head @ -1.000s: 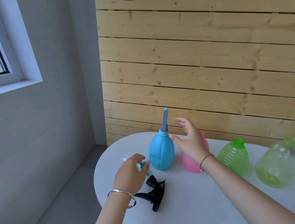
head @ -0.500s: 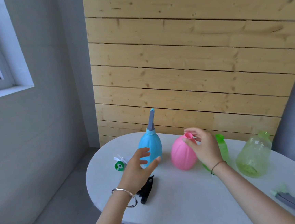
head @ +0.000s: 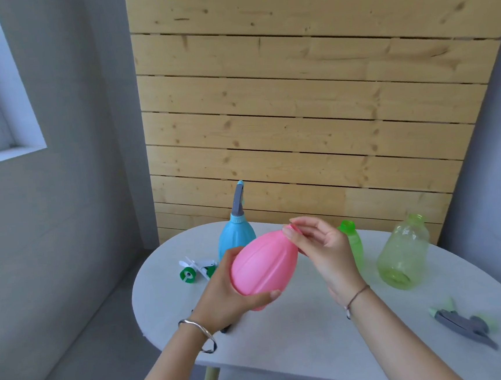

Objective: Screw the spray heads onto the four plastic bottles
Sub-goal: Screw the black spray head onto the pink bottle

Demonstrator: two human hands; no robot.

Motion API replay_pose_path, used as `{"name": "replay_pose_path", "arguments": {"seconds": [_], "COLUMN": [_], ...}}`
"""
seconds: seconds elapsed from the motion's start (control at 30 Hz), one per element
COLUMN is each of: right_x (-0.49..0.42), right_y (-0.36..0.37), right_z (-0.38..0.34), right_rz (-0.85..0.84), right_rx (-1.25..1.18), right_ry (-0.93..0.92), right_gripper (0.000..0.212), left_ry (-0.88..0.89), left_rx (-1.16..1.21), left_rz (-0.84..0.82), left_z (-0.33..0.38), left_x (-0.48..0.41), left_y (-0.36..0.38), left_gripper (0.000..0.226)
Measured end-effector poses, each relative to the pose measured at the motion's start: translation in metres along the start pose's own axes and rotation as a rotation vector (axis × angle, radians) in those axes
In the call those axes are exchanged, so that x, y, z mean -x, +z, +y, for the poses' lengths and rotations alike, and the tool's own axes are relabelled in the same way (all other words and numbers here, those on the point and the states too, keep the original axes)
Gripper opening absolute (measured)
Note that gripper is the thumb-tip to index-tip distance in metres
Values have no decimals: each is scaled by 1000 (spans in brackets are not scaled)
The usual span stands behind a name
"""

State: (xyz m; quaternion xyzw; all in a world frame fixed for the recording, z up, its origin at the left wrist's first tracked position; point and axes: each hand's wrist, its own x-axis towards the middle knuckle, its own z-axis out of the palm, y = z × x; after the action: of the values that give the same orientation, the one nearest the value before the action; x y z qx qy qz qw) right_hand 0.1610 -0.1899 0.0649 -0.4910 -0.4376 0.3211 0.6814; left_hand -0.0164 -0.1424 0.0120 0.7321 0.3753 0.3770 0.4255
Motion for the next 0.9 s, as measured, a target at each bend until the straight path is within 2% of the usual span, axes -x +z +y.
{"name": "replay_pose_path", "arguments": {"seconds": [0.1, 0.23, 0.43, 0.53, 0.63, 0.7, 0.77, 0.9], "right_x": [2, 3, 11, 15, 17, 19, 22, 20], "right_y": [-1, 2, 26, 41, 53, 59, 65, 75], "right_z": [8, 32, 74, 91, 104, 111, 117, 129], "right_rz": [-39, -105, -555, -683, -684, -625, -525, -339], "right_rx": [-13, 104, 534, 624, 770, 853, 875, 896], "right_ry": [85, 168, 127, 136, 61, 33, 92, 147], "right_gripper": [16, 15, 51, 71, 85, 91, 93, 68], "left_ry": [-34, -90, -165, -186, -195, -190, -185, -174], "left_rx": [-47, -63, -87, -82, -63, -55, -45, -50], "left_rz": [26, 140, 254, 293, 317, 317, 313, 299], "left_z": [-3, -12, -29, -35, -38, -39, -38, -38], "left_x": [3, 13, 40, 51, 56, 55, 53, 50], "left_y": [-19, -57, -114, -133, -142, -143, -143, -140], "left_gripper": [89, 91, 98, 96, 95, 94, 93, 92]}}
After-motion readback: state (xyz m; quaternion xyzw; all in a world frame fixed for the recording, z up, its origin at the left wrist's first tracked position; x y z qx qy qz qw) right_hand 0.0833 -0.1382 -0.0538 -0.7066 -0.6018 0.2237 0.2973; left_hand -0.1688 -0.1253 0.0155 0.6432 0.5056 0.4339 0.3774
